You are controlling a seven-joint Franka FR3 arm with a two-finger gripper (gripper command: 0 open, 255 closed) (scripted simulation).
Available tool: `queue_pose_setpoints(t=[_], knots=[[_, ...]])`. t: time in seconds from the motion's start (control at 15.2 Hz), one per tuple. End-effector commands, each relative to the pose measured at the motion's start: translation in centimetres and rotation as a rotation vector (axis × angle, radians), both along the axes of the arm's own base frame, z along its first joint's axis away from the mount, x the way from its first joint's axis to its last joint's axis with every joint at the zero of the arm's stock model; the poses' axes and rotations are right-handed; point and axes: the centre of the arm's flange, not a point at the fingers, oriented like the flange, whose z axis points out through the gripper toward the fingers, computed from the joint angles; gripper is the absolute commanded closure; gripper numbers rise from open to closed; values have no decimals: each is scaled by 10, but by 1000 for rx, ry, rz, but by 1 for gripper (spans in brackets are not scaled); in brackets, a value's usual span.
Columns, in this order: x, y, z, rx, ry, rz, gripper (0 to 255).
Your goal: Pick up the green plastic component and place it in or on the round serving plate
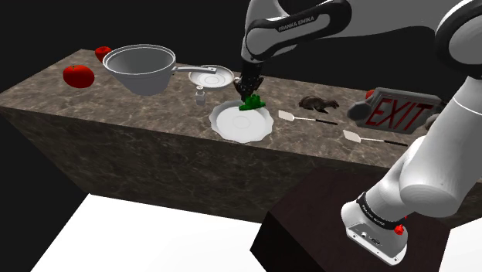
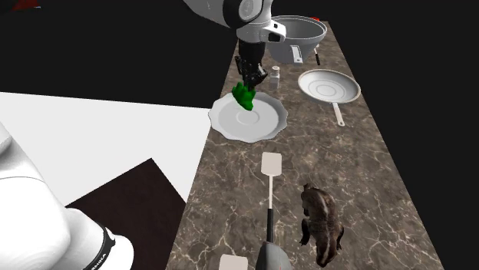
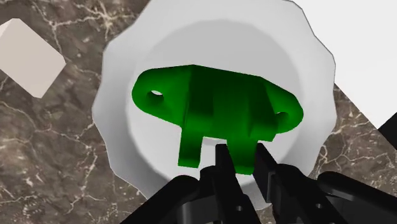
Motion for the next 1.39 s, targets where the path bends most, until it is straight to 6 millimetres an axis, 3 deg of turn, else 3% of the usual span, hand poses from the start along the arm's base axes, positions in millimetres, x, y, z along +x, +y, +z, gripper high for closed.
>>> queue_pose_setpoints(t=[0.0, 0.92, 1.32], knots=[[-1, 5, -8, 0, 0, -2, 255], [-1, 5, -84, 0, 0, -2, 255], [-1, 5, -84, 0, 0, -2, 255]])
